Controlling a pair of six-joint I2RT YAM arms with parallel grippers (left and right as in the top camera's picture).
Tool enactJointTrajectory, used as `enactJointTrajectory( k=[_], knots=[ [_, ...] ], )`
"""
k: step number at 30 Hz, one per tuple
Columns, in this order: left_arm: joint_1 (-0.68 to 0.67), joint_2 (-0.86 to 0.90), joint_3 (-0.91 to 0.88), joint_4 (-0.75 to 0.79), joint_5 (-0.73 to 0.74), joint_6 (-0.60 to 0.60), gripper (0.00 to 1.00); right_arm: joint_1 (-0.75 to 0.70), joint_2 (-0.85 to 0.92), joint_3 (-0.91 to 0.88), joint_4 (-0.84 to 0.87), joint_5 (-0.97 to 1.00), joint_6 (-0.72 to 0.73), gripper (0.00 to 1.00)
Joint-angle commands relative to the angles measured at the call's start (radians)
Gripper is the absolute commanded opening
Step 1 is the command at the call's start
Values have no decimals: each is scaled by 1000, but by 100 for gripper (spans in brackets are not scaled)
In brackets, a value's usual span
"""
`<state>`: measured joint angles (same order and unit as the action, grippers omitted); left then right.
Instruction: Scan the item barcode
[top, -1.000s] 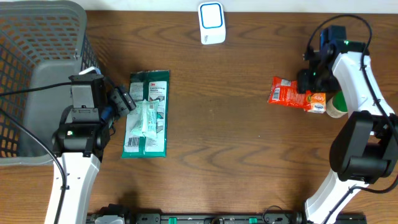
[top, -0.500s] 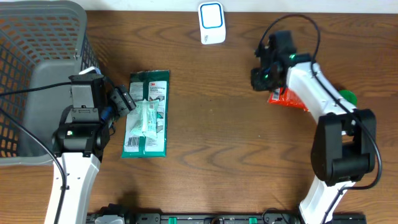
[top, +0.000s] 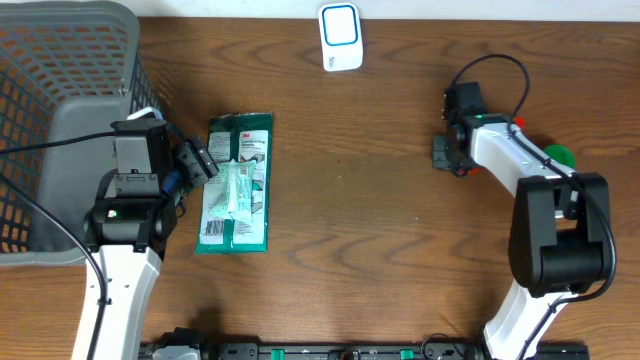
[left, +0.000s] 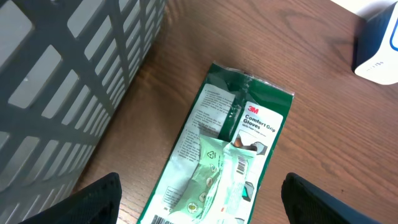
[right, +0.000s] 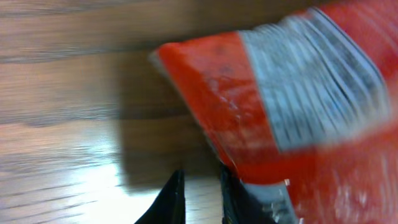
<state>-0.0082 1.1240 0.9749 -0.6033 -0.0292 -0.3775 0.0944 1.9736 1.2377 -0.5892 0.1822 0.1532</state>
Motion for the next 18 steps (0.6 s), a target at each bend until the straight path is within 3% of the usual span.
enactJointTrajectory(
  k=[1,4,6,7,10,14,15,18],
  knots=[
    [5,0,11,-2,-9,2,83,-24,-16,-8,-7,-6,0,20],
    [5,0,11,-2,-9,2,83,-6,-47,4,-6,-89,-44,25],
    [5,0,11,-2,-9,2,83,14,-96,14,-6,-178,-84,35],
    [5,0,11,-2,-9,2,83,24,-135,16,-6,-238,-84,45],
    [5,0,11,-2,-9,2,83,33,-216,16,-14,-396,-84,57],
    [5,0,11,-58,33,-2,83,34,-280,16,-68,-571,-84,59],
    [5,0,11,-89,49,-2,93,34,-280,16,-76,-582,-84,59],
    [-10,13,-18,-111,151,7,88,38,-275,15,-109,-579,-92,59]
  ],
)
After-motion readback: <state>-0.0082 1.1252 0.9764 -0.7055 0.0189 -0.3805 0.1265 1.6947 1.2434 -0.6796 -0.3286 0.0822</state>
